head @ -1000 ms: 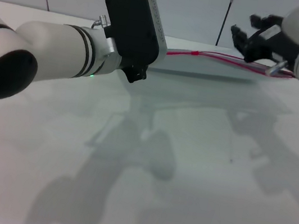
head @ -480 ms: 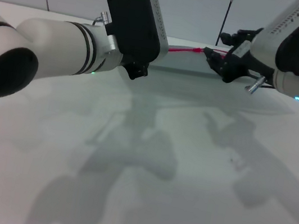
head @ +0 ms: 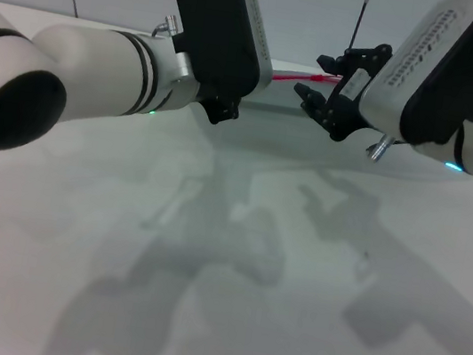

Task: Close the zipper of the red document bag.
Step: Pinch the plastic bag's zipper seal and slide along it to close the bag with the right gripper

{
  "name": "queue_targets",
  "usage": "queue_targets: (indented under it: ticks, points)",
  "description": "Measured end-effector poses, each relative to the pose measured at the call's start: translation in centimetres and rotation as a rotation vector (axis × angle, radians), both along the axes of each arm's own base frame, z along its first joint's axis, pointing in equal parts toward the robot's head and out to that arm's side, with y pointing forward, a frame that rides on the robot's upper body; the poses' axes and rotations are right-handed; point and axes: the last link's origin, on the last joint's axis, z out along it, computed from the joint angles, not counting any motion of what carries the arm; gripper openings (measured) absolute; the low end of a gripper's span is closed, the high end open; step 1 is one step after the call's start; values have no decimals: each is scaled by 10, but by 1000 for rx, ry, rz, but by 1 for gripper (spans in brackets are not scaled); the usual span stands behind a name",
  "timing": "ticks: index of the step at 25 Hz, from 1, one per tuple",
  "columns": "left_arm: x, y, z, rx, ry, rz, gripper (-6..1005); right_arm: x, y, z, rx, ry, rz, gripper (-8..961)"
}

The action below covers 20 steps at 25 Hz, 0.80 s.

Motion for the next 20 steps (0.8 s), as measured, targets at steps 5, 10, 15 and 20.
queue_targets:
  ticks: [5, 10, 15, 20]
  points:
    - [0, -2, -3, -9, 4, -2, 85, -1, -2, -4, 15, -37, 57, 397]
    - [-1, -2, -4, -14, 7, 2, 88, -2, -4, -8, 26, -60, 99, 396]
    - [0, -3, -4, -20, 10, 4, 90, 0, -4, -9, 31, -82, 117, 396]
    - [1, -3, -5, -22, 8, 4, 93, 3, -4, -13, 32, -111, 138, 397]
